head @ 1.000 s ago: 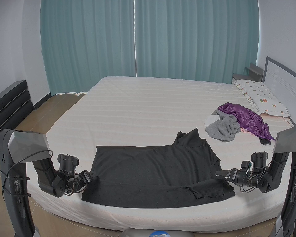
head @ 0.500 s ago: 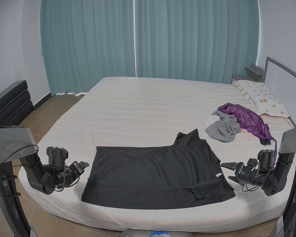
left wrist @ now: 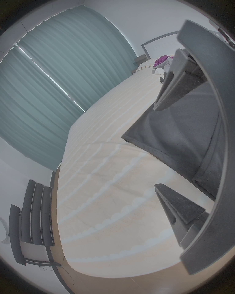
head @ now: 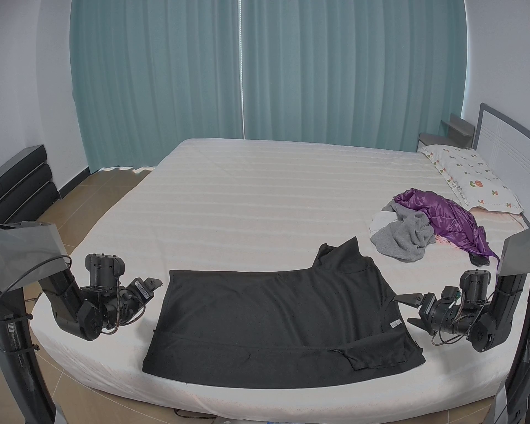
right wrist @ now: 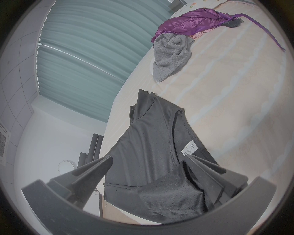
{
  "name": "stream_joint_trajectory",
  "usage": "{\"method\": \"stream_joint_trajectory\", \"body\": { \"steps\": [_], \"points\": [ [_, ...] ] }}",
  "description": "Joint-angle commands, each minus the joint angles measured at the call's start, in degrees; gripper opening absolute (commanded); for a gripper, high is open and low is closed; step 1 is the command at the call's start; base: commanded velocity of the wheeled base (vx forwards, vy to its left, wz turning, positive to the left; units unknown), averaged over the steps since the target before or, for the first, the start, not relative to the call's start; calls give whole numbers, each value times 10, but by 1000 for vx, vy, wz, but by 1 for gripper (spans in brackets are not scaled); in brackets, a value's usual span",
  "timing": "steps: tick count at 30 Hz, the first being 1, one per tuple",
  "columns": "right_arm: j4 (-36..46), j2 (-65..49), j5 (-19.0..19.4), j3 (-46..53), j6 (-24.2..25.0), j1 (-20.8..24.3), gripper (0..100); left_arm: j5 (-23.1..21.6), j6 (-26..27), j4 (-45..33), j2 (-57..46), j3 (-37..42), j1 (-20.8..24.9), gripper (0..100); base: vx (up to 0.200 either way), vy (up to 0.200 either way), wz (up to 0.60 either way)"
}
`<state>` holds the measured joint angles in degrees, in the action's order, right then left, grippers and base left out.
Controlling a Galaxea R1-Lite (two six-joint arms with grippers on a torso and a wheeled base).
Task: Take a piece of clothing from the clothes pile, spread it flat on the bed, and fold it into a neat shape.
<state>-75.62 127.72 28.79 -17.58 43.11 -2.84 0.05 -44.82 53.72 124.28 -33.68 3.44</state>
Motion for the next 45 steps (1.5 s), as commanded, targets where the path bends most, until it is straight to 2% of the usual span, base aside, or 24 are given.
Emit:
{"method": "stream_joint_trajectory", "body": {
  "steps": [1,6,11,14,16,21,45],
  "points": [
    [-1,13,0,-4,1,-1,100,-22,1,-1,27,-40,0,100,0,0,0],
    [-1,16,1,-4,3,-1,100,-93,22,-7,63,-105,-8,100,0,0,0],
    [-1,33,1,-6,3,-2,100,-96,86,-49,119,-205,-12,100,0,0,0],
    [-8,37,1,-5,3,-1,100,-99,90,-79,134,-252,-13,100,0,0,0],
    [-28,44,1,0,3,-1,100,-100,93,-122,162,-317,-12,100,0,0,0],
    [-48,52,1,8,2,0,100,-101,102,-142,212,-398,-12,100,0,0,0],
    [-50,55,1,8,2,3,100,-95,100,-134,252,-428,-15,100,0,0,0]
  ]
}}
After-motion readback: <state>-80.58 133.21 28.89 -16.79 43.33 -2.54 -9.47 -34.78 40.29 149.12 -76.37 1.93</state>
